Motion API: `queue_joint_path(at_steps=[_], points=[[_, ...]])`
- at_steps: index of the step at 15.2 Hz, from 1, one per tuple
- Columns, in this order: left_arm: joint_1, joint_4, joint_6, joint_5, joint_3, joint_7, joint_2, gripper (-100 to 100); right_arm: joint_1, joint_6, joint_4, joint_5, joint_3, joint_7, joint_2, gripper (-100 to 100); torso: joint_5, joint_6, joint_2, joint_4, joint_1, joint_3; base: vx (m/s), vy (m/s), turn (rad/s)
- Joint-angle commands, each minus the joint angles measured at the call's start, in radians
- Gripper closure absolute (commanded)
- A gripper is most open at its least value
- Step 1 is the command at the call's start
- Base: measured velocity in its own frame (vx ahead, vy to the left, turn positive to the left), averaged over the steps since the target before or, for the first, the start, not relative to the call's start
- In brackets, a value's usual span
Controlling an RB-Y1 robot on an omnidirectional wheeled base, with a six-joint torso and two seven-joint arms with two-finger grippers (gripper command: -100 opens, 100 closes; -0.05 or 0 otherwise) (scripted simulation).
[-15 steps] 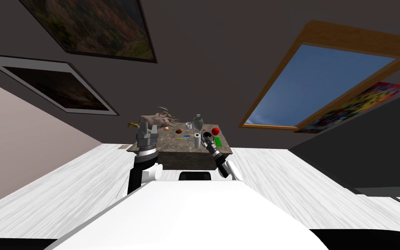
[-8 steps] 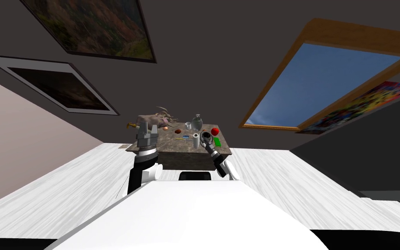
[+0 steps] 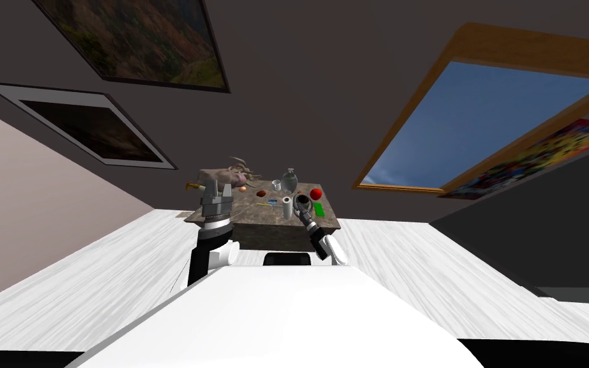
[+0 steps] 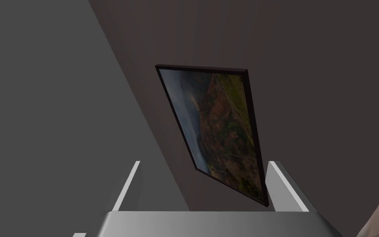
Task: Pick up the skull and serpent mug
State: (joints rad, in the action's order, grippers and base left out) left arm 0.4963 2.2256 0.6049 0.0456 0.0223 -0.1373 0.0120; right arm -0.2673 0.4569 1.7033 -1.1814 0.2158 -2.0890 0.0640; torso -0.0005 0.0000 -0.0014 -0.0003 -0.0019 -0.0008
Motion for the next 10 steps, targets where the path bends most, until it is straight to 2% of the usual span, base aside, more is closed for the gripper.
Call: queue_joint_path(at_steps=[1, 2, 3, 4, 5, 10], points=[[0.000, 0.000, 0.000, 0.000, 0.000, 0.000, 0.000, 0, 0.000, 0.000, 0.000, 0.000, 0.000, 0.000, 0.000, -100, 0.000, 0.000, 0.000, 0.000, 0.000, 0.000, 0.007, -0.018, 0.011], [0.000, 0.000, 0.000, 0.000, 0.000, 0.000, 0.000, 0, 0.016, -0.029, 0.009, -0.012, 0.001, 0.020, 0.009, -100, 0.000, 0.000, 0.000, 0.000, 0.000, 0.000, 0.030, 0.024, 0.114], [0.000, 0.000, 0.000, 0.000, 0.000, 0.000, 0.000, 0, 0.021, -0.037, 0.011, -0.014, 0.001, 0.028, 0.012, -100, 0.000, 0.000, -0.001, 0.000, 0.002, 0.000, 0.046, 0.057, 0.151], [0.000, 0.000, 0.000, 0.000, 0.000, 0.000, 0.000, 0, 0.010, -0.020, 0.009, -0.011, 0.002, 0.012, 0.007, -100, 0.001, -0.001, -0.002, 0.000, 0.005, -0.001, 0.025, 0.033, 0.042], [0.000, 0.000, 0.000, 0.000, 0.000, 0.000, 0.000, 0, 0.012, -0.026, 0.010, -0.012, 0.003, 0.017, 0.009, 100, 0.001, -0.001, -0.002, 0.000, 0.005, -0.001, 0.008, 0.010, -0.002], [0.000, 0.000, 0.000, 0.000, 0.000, 0.000, 0.000, 0, 0.011, -0.027, 0.008, -0.012, 0.003, 0.018, 0.009, 100, 0.001, 0.000, 0.000, 0.001, 0.004, 0.001, 0.000, 0.000, 0.000]])
